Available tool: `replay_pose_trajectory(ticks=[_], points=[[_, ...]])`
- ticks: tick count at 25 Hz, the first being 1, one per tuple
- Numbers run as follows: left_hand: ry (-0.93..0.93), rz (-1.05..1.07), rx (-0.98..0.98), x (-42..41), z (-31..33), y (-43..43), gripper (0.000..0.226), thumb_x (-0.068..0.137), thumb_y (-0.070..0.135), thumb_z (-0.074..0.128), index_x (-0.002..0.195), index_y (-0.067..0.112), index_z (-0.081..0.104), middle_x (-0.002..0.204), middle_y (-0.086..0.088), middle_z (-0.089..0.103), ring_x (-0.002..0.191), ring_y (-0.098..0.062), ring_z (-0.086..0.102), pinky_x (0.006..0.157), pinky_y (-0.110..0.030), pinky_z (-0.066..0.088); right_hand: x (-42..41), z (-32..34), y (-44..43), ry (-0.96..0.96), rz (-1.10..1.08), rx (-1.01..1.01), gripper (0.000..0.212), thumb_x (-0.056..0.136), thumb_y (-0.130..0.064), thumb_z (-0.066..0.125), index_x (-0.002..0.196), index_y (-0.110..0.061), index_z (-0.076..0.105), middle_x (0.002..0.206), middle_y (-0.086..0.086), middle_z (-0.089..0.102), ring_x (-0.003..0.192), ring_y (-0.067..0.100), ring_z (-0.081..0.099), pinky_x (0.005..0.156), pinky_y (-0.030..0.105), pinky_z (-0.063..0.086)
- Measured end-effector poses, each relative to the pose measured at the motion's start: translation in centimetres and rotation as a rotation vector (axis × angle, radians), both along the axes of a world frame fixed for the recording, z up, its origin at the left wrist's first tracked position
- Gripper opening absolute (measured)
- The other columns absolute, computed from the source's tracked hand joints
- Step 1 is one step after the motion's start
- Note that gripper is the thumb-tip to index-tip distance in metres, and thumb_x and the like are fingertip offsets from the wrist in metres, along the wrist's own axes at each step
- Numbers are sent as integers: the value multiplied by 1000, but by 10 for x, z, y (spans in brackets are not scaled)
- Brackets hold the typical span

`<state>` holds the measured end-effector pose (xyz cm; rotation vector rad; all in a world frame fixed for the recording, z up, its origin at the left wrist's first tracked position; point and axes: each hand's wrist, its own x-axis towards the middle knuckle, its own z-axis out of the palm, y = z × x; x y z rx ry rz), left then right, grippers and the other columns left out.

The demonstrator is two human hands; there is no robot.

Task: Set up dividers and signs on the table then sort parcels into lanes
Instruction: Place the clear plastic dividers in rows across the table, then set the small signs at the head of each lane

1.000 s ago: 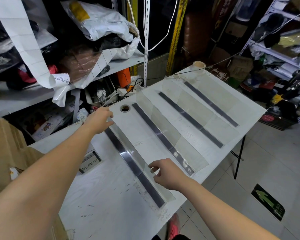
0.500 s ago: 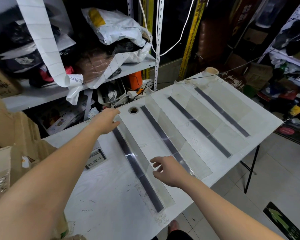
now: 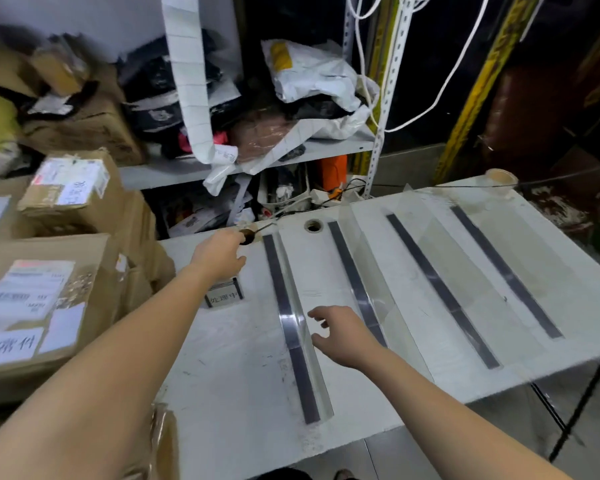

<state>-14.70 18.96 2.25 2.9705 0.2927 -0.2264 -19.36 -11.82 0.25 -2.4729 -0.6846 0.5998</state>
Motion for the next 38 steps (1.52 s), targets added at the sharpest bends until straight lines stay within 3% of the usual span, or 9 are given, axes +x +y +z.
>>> replay_pose_trajectory(ticks=[4,10,18,27,32,38], points=[[81,160,30,-49,5,9,55,94,37,64,145,21,50,144,-5,56,128,-28,55,95,-44,52,28,19,26,-144,157,-4,49,93,-22,65,141,-15,58,138,6,63,127,23,57,105,32,45],[122,311,39,-92,9,29,51,95,39,62,139,15,53,137,-8,59,121,-30,59,92,-44,54,64,34,83,-221,290,-37,53,91,-22,67,143,-16,56,140,6,62,130,25,55,105,37,48],[158,299,23,-66,-25,42,41,95,31,61,131,12,54,125,-8,58,111,-29,60,77,-38,53,96,9,160,-189,333,-125,53,93,-26,67,144,-19,53,141,4,60,132,25,52,104,40,49],[163,356,-110,-63,-65,62,45,93,28,63,134,11,56,127,-7,59,115,-31,59,85,-43,55,118,-53,219,-99,409,-100,34,101,-20,59,135,-17,64,137,5,64,127,24,58,102,39,50],[143,409,-143,-65,-71,65,39,95,21,61,133,12,57,127,-7,60,113,-32,60,80,-41,53,131,-67,238,-23,470,-70,28,96,-15,66,123,-13,73,125,5,72,113,22,66,97,32,52],[123,440,-198,-62,-70,72,52,97,11,60,148,16,48,147,-7,51,132,-31,51,98,-47,51,140,-69,247,-39,588,-98,13,93,-12,66,93,-11,79,93,5,76,90,29,67,79,40,56]])
